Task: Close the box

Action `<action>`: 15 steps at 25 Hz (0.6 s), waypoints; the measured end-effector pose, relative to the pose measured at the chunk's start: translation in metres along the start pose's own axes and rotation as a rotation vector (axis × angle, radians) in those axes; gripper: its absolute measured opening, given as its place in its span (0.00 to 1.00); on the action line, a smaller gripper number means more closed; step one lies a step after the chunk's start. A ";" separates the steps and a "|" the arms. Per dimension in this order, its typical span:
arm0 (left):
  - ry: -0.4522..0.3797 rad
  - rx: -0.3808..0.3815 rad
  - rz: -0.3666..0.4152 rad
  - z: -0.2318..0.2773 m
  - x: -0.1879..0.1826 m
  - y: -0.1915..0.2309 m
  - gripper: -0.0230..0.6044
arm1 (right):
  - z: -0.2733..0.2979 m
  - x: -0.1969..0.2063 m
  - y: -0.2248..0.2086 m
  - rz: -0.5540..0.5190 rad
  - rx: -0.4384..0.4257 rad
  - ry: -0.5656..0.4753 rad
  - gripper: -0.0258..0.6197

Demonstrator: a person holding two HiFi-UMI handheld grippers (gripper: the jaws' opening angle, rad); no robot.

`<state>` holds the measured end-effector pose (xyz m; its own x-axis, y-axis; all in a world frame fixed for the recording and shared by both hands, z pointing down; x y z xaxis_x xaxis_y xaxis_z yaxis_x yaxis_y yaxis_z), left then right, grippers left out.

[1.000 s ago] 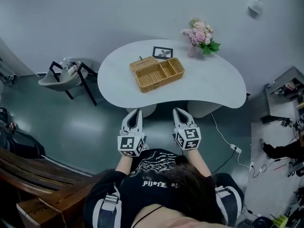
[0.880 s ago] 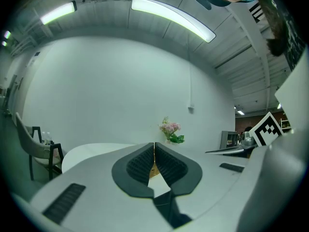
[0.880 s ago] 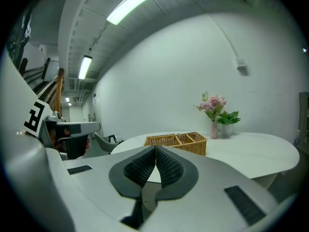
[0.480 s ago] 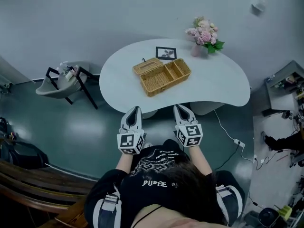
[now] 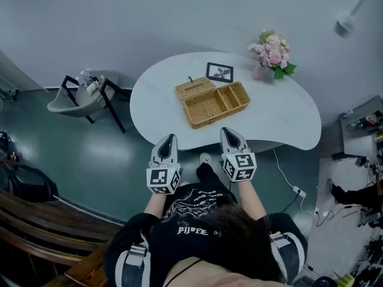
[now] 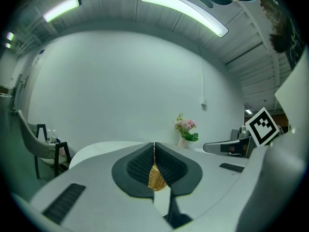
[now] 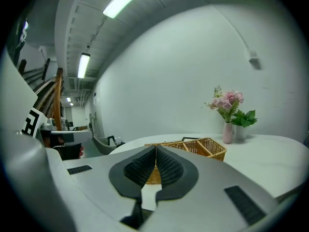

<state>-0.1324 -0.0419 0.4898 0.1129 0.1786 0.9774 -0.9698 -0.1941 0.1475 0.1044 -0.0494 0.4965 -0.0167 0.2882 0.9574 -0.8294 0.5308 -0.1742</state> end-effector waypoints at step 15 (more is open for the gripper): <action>0.001 -0.138 -0.010 0.114 -0.015 -0.010 0.08 | 0.099 -0.048 -0.096 -0.060 -0.139 0.141 0.08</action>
<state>-0.0995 -0.1527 0.4906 0.1229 0.1812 0.9757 -0.9891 -0.0580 0.1354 0.1290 -0.1932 0.4897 0.1164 0.3562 0.9271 -0.7414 0.6524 -0.1575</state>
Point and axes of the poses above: the fingertips, and each gripper's own axes: z forward along the fingers, y to its left, x out of its underside, the point moved 7 cm from there along -z, backward along the fingers, and after that the axes turned 15 degrees about -x, right-handed, at the moved point
